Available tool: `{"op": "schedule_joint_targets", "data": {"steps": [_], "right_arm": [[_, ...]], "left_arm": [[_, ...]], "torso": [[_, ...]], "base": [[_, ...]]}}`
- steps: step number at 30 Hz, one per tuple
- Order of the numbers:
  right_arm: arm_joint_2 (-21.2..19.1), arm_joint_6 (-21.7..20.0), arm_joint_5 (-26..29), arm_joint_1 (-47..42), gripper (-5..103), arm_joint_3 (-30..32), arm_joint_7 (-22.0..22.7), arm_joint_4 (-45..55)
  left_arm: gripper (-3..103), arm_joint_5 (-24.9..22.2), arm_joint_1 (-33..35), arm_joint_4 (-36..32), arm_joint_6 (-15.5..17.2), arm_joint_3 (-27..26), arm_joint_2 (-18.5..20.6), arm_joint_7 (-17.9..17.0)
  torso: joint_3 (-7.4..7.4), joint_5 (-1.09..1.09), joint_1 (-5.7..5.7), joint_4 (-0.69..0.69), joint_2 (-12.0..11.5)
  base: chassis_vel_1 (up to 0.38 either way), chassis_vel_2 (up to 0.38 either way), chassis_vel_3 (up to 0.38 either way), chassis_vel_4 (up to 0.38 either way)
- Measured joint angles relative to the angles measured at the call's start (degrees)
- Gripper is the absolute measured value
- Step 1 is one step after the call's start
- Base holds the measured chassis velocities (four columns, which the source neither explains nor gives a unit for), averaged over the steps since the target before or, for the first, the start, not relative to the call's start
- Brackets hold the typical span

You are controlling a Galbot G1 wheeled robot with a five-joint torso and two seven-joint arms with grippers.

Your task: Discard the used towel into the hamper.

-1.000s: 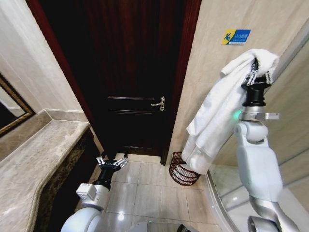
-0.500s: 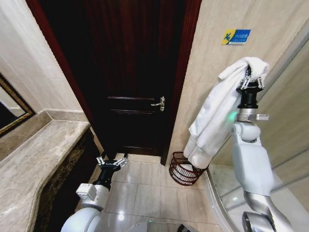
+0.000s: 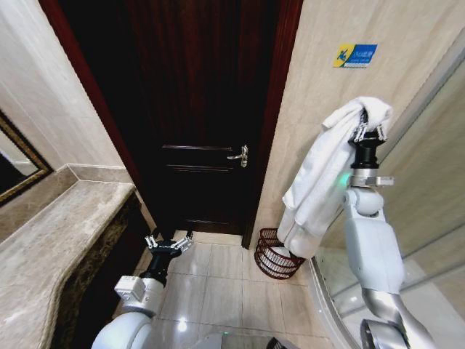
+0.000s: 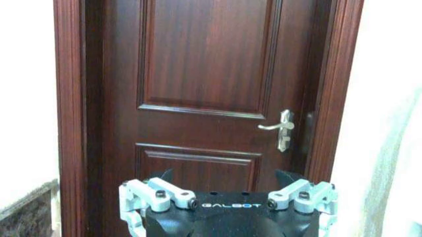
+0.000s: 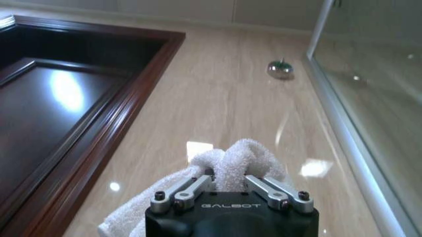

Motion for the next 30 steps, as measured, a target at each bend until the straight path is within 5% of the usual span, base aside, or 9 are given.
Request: {"op": "schedule_joint_targets", "data": {"steps": [30], "right_arm": [[3.0,3.2,2.8,-1.3,8,-0.2,-3.4,-8.5]], "left_arm": [[100,0.0,0.0,0.0,0.0,0.0,0.0,0.0]], "torso": [[0.0,-0.01,0.0,0.0,0.0]], "base": [[0.0,0.0,0.0,0.0]]}}
